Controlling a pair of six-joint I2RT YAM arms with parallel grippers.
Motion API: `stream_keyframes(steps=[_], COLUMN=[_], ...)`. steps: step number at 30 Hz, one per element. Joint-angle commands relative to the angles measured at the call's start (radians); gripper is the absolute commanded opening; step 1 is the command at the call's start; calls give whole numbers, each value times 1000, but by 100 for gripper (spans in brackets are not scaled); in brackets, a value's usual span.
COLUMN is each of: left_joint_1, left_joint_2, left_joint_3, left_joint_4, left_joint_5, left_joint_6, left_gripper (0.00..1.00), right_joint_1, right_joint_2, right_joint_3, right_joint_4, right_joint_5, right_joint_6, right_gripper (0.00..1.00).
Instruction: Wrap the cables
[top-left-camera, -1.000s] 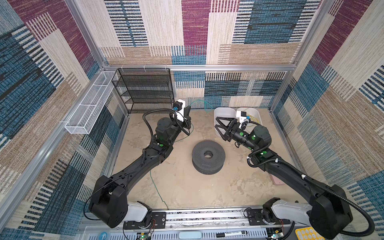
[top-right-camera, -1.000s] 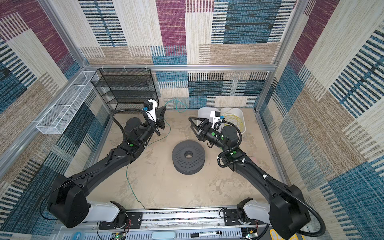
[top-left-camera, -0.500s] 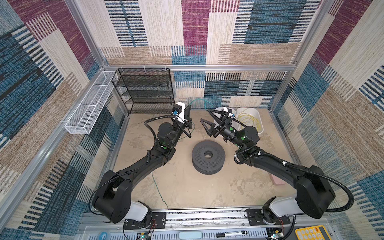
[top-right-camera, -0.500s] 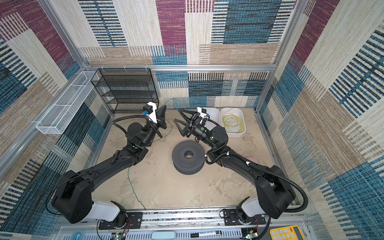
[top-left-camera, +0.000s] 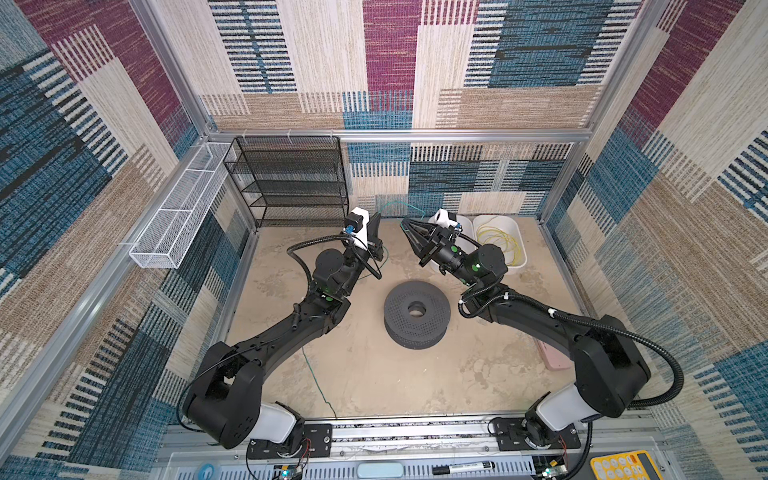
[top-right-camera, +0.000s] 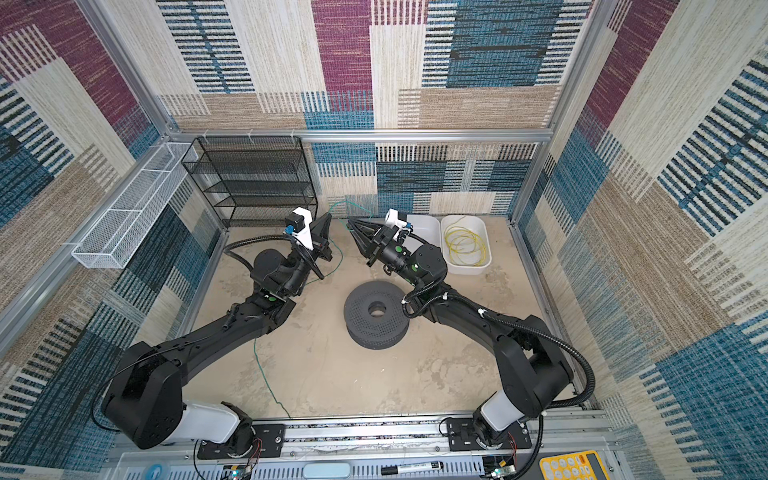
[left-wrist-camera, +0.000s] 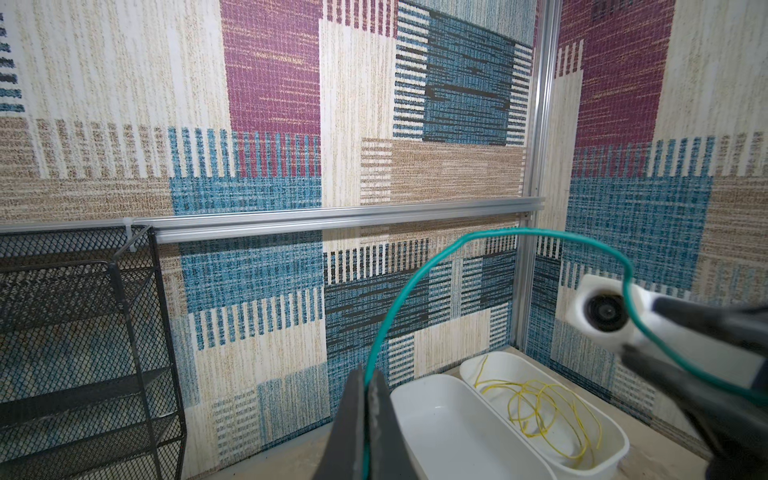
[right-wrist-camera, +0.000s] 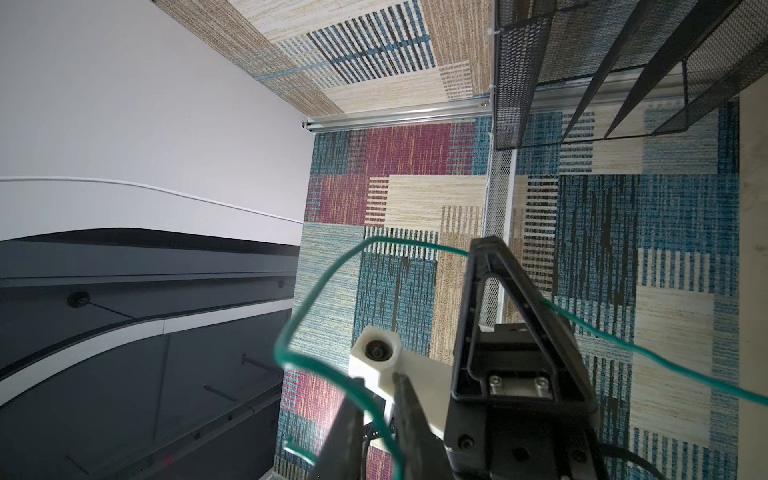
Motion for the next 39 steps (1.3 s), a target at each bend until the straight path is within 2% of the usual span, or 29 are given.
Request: stream_keyframes(steps=[1,5,9,13,17,20,25,32,39], left_joint_1=[-1,3,15,50,93,106,120,140,178], left_joint_2=[-12,-30,-76,-128,-144,-145,-146,-136,-133], left_joint_3=[8,17,38,70,120,185,271,307,311], left_joint_4=[51,2,-138,-332,-498,-644,-792,-815,-817], left_joint_5=[-11,1,28,81,155,174,147,86,80], left_joint_6=[28,25,20,30,88,189,306,349,352], left_gripper=[0,0,0,0,0,0,0,0,0], right_joint_1=[-3,-37,-84,-93,-93,-91,-83,-28,-17], right_joint_2=[-11,-37,-67,-89,-79,-52,-47,-60,-90], right_joint_3=[14,22,107,230,322,383,386,344,269], right_joint_4=[-22,-203,-615,-1005,-1248,-1420,-1549,-1586,-1548], right_joint_5=[-40,-88,-92,70,163,274,465,782,958], right_joint_6=[-73,-223,-568,-976,-1232,-1386,-1562,-1716,-1860], right_gripper=[8,0,0,0,0,0,0,0,0])
